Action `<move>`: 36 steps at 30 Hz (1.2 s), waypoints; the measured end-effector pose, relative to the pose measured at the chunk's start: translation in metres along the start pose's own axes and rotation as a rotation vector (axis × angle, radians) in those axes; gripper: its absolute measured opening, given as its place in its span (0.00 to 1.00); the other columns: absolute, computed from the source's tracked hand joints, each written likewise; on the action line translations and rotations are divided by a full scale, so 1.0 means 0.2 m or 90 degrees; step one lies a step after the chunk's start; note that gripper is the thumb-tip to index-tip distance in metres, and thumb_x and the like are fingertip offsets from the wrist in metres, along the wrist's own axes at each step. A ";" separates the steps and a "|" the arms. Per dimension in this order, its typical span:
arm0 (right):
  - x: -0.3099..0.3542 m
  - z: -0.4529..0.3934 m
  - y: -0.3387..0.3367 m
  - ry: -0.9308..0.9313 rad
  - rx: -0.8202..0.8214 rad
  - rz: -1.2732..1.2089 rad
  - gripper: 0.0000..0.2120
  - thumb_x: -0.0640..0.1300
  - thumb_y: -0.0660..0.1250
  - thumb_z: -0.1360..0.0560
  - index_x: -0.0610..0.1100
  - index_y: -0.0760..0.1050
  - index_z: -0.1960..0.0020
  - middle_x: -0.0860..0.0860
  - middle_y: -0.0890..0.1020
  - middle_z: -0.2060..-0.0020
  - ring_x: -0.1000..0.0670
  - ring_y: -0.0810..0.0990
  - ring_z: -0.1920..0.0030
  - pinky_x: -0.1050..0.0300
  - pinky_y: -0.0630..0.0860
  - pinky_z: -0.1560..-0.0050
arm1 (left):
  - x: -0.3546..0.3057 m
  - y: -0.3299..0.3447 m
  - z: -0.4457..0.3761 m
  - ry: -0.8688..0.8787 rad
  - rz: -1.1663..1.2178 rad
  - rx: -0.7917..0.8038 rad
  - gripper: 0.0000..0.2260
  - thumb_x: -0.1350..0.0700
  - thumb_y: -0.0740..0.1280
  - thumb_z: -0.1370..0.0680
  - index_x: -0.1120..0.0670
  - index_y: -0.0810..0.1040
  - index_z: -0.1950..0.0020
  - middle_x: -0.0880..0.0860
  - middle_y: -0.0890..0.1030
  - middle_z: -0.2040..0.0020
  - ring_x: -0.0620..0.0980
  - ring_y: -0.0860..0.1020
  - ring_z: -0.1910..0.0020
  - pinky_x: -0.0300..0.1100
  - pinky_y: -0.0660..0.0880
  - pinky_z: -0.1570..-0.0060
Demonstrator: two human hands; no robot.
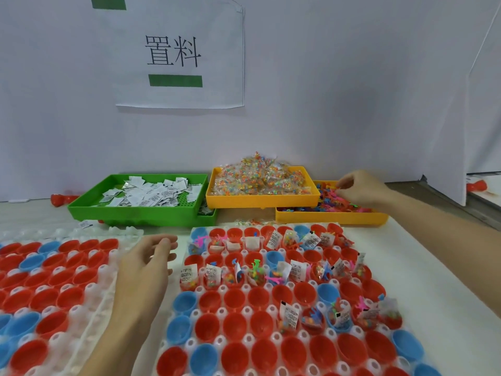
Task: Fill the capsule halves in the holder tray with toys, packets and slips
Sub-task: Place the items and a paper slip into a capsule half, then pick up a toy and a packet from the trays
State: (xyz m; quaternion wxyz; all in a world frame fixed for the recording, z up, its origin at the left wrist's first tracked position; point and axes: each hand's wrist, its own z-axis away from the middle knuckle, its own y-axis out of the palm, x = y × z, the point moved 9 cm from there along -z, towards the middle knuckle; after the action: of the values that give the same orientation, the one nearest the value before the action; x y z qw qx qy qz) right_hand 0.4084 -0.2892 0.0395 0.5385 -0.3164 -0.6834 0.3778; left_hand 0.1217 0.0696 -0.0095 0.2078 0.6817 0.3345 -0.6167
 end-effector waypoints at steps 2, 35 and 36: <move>0.00 -0.05 0.05 0.001 -0.003 0.028 0.13 0.42 0.68 0.21 0.39 0.80 0.38 0.42 0.81 0.40 0.44 0.78 0.42 0.54 0.73 0.47 | 0.00 0.00 0.00 0.002 0.006 -0.004 0.11 0.58 0.60 0.17 0.50 0.81 0.52 0.49 0.84 0.52 0.50 0.81 0.49 0.51 0.78 0.49; 0.30 0.48 -0.14 -0.094 -0.052 -0.528 0.04 0.39 0.68 0.21 0.44 0.80 0.47 0.47 0.87 0.56 0.49 0.87 0.58 0.57 0.83 0.56 | -0.25 0.10 0.14 0.109 0.001 0.082 0.10 0.64 0.62 0.20 0.54 0.82 0.53 0.50 0.85 0.61 0.43 0.82 0.61 0.39 0.75 0.60; 0.37 0.57 -0.12 -0.125 -0.019 -0.531 0.04 0.40 0.67 0.20 0.44 0.80 0.48 0.48 0.87 0.57 0.48 0.87 0.58 0.57 0.84 0.56 | -0.26 0.10 0.15 0.120 -0.005 0.088 0.10 0.65 0.63 0.20 0.54 0.82 0.54 0.51 0.85 0.61 0.44 0.82 0.60 0.36 0.76 0.61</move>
State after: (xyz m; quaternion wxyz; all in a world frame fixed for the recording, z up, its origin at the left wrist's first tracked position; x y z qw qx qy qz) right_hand 0.2804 -0.2591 0.0814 0.5730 0.0164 -0.8062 0.1462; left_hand 0.1141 0.0245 0.0348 0.1254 0.7481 0.3116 -0.5722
